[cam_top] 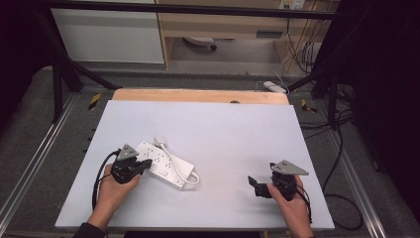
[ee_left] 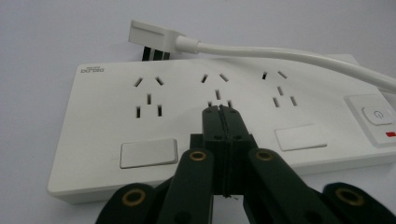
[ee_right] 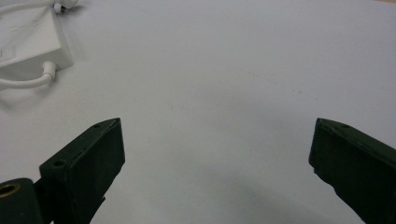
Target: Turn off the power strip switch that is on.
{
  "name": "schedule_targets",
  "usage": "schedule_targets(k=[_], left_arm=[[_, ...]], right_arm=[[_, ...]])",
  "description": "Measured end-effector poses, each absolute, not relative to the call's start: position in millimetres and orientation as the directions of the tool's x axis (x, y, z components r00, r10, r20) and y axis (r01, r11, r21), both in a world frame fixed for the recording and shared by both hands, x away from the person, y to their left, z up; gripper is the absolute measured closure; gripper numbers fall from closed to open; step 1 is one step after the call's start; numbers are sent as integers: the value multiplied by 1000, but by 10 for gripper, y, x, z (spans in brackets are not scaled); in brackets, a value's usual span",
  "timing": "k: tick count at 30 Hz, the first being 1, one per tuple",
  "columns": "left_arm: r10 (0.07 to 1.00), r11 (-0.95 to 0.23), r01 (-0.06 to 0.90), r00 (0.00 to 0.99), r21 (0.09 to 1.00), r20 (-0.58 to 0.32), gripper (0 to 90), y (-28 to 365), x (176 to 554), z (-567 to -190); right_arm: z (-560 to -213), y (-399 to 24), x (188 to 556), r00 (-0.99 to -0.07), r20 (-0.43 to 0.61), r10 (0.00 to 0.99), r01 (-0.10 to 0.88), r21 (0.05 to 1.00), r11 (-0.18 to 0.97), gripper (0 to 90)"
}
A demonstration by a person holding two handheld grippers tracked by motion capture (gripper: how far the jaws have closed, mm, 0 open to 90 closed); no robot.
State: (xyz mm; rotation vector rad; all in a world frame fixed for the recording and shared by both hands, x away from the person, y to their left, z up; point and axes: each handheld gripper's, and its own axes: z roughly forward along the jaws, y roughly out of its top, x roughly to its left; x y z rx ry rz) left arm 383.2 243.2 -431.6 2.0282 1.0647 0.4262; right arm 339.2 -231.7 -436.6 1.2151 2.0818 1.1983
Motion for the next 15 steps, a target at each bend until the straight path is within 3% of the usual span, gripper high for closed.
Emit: schedule_targets(k=[15], left_arm=[[803, -324, 551, 590, 769, -85, 900, 2446, 3844, -4320]], right_arm=[[-4370, -2314, 3393, -514, 48, 856, 472, 850, 236, 39]])
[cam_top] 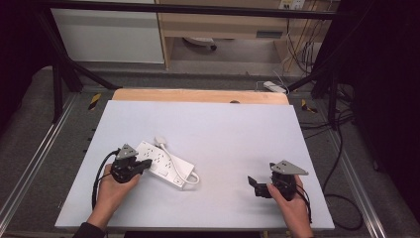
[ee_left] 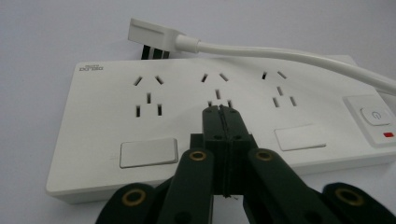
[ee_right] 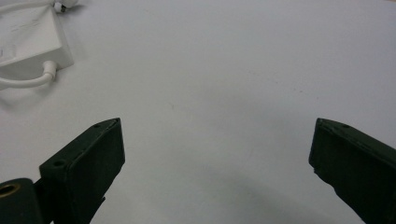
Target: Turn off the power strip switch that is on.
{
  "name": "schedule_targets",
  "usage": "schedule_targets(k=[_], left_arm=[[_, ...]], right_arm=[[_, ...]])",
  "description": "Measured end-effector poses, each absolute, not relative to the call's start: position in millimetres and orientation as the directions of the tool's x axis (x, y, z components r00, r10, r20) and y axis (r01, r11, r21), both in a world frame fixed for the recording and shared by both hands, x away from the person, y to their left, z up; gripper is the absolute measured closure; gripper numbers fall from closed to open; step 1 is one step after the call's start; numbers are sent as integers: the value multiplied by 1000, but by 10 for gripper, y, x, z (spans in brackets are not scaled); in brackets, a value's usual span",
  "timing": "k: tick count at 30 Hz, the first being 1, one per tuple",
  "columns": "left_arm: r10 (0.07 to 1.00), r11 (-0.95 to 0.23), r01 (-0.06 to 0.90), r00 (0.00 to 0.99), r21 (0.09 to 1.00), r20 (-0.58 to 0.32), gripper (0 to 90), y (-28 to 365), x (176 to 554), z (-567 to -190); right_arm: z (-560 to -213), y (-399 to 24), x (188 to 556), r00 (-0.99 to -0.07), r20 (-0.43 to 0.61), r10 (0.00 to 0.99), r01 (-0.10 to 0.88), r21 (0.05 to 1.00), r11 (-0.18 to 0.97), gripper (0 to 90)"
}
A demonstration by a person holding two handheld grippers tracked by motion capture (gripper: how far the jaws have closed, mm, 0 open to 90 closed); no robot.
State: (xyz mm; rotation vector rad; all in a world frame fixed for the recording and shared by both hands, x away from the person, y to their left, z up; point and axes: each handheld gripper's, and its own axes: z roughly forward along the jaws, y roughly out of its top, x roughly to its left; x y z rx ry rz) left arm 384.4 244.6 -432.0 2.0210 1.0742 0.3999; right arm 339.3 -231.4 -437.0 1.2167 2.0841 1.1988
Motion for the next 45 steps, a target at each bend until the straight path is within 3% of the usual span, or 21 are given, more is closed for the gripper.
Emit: schedule_targets(k=[3, 6, 7, 12, 45], left_arm=[[815, -335, 554, 576, 762, -61, 900, 2466, 3848, -4329], [806, -237, 605, 559, 760, -194, 900, 2559, 3866, -4358], [803, -231, 603, 561, 763, -200, 900, 2566, 3864, -4364], [801, -291, 563, 586, 773, -125, 900, 2499, 3846, -4354], [800, -309, 517, 595, 798, -76, 900, 2442, 3862, -4234]], right_arm=[[-4368, -2315, 3390, -513, 50, 857, 473, 850, 233, 39], [-4370, -2314, 3392, -515, 48, 856, 471, 850, 236, 39], [-4370, -2312, 3393, -515, 47, 856, 470, 850, 236, 39], [-4368, -2316, 3394, -514, 49, 856, 473, 849, 235, 39], [-4378, -2325, 3399, -512, 54, 858, 474, 850, 229, 39]])
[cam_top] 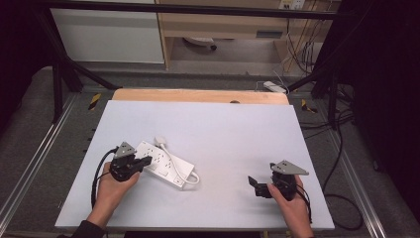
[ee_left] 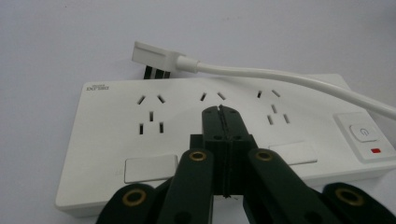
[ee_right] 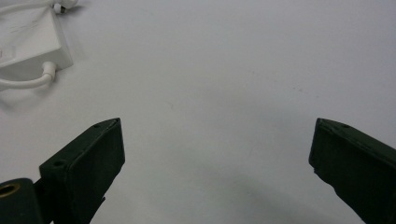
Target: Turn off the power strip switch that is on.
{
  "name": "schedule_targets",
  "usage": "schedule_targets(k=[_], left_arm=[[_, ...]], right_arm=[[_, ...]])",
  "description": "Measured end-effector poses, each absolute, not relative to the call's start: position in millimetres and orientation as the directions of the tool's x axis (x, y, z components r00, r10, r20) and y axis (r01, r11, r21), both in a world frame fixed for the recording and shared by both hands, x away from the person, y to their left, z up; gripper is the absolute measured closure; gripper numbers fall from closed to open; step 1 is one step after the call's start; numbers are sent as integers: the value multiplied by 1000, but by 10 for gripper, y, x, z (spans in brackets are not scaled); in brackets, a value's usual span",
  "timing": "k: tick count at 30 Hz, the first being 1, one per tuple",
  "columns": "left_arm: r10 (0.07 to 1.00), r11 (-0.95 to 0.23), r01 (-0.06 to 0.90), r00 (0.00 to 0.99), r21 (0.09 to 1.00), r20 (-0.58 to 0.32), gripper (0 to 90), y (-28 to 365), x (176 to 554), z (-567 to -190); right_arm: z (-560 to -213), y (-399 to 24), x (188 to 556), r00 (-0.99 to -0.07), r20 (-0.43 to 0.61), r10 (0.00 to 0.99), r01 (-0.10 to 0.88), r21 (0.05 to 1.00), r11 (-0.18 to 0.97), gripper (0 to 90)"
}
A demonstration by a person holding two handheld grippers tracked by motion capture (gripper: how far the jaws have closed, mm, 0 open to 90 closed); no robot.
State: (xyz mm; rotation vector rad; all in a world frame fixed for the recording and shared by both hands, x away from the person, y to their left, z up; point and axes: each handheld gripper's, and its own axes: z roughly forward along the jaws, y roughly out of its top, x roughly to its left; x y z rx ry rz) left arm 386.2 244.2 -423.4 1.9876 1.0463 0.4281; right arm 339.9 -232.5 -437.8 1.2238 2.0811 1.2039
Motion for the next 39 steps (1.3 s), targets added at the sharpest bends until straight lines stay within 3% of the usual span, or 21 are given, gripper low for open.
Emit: schedule_targets(k=[18, 25, 33, 39], left_arm=[[806, -279, 530, 583, 801, -105, 899, 2478, 3937, -4191], [806, -272, 518, 583, 811, -102, 785, 2483, 3936, -4128], [823, -238, 505, 558, 830, -103, 478, 2497, 3972, -4071], [823, -224, 512, 556, 829, -120, 354, 2504, 3997, -4027]], right_arm=[[-4377, -2321, 3396, -511, 54, 858, 477, 848, 231, 40], [-4378, -2322, 3396, -511, 54, 858, 477, 848, 231, 40], [-4378, -2324, 3397, -510, 54, 858, 477, 848, 230, 39], [-4377, -2322, 3397, -513, 53, 857, 476, 848, 232, 39]])
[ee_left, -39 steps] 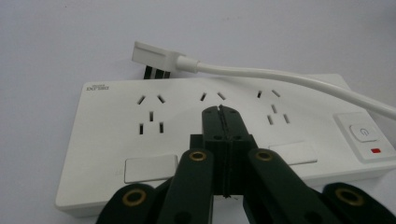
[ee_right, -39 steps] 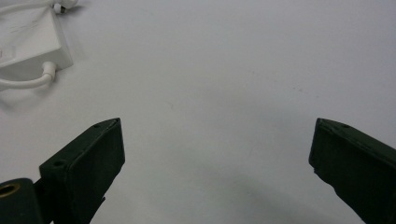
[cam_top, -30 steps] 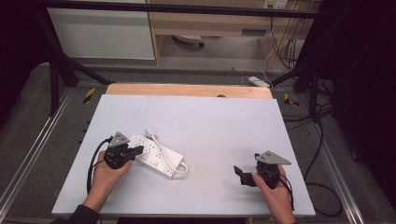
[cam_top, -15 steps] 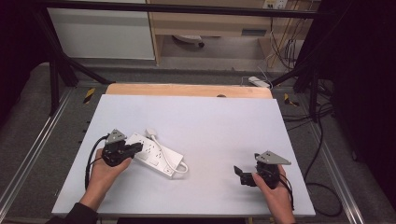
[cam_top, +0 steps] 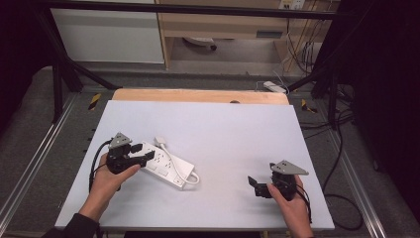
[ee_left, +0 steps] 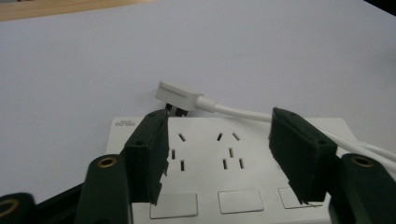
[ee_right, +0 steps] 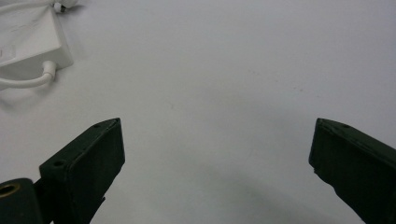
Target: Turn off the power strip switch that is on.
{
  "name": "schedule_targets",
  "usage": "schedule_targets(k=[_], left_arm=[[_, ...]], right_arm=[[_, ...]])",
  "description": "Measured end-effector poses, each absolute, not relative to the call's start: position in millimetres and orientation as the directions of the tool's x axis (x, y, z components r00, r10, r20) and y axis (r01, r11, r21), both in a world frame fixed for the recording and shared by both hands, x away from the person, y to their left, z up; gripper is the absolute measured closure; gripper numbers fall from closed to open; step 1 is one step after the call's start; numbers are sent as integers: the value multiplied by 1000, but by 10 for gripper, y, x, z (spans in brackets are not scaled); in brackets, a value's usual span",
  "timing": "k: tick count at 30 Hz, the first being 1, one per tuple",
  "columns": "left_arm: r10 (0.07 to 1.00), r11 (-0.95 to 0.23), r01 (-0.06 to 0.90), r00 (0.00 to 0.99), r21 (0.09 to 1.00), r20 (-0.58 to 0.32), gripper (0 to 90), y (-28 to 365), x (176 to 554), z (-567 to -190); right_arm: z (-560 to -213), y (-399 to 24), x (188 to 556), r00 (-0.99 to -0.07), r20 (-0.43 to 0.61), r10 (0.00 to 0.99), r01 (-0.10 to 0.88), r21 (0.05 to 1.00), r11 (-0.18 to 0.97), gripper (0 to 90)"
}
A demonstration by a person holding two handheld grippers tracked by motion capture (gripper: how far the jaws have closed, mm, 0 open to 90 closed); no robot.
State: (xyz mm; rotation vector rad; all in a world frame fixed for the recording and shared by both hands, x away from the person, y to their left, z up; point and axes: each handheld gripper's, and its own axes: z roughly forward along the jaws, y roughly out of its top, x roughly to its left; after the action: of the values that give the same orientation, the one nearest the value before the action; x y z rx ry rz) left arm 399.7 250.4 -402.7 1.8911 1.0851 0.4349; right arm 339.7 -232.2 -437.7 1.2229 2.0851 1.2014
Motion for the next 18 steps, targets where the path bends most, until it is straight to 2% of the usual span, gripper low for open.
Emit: schedule_targets(k=[6, 18], left_arm=[[833, -204, 520, 538, 829, -133, 110, 2496, 4030, -3968], [850, -154, 497, 507, 854, -143, 86, 2550, 4035, -3911]], right_arm=[[-4376, -2326, 3398, -512, 52, 857, 474, 850, 231, 39], [-4375, -2323, 3397, -513, 52, 857, 474, 850, 232, 38]])
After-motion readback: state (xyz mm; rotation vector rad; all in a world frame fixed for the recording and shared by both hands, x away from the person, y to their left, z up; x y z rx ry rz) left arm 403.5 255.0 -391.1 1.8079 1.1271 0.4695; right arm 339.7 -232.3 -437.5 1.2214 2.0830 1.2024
